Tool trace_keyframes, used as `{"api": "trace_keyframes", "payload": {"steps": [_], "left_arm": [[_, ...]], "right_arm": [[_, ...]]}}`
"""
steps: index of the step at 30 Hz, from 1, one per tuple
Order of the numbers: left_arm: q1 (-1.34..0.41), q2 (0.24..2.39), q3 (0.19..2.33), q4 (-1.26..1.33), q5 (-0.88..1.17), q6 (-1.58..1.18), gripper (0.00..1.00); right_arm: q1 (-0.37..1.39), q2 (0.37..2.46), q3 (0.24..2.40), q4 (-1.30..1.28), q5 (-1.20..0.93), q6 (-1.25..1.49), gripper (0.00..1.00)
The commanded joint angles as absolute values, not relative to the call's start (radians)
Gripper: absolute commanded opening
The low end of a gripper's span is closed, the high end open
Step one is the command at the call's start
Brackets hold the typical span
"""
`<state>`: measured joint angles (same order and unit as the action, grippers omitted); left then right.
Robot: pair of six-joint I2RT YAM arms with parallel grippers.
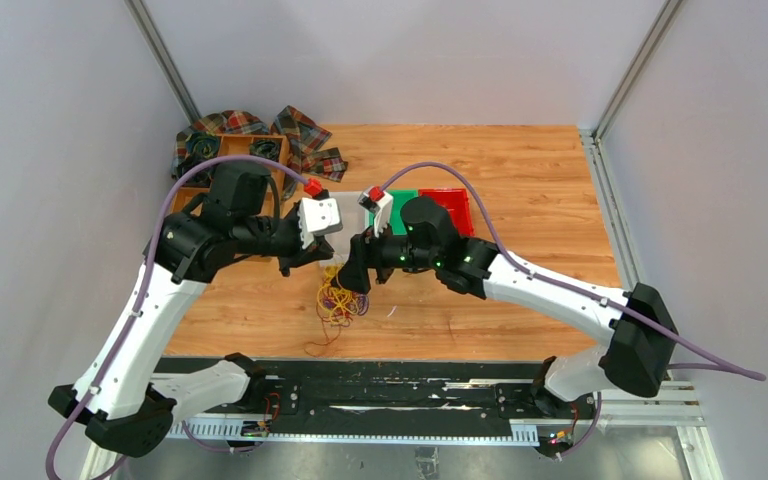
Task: Untangle the cables
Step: Untie the cable.
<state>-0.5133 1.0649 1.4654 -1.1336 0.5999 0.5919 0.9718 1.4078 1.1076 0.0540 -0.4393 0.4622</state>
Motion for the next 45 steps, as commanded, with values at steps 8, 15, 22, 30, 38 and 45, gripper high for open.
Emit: {"api": "trace_keyframes", "payload": {"steps": [8,15,22,30,38,45], "left_arm": [[-0.523,1.064,1.549,-1.127,0.698,0.538,0.01],[-0.523,1.071,1.597,-1.126,0.806,0.484,0.00],[-0.523,1.075,1.665,-1.126,0.835,0.461,0.01],[-0.523,1.086,1.814,-1.126,0.847,0.440,0.01],[-0.523,1.115,1.995,-1.124,0.796,0.459,0.00],[-0.523,1.173,2.164,-1.123,0.669,0.513,0.01]], "right_arm": [[1.002,1.496,1.180,0.144,-0.318,0.437,0.71],[1.002,1.517,1.195,0.247,-0.276,0.434,0.71],[0.999,1.535,1.100,0.362,-0.241,0.476,0.71],[0.964,1.589,0.964,0.531,-0.281,0.633,0.70],[0.952,1.593,0.888,0.497,-0.284,0.668,0.69],[0.948,1.594,0.866,0.434,-0.279,0.664,0.68]]}}
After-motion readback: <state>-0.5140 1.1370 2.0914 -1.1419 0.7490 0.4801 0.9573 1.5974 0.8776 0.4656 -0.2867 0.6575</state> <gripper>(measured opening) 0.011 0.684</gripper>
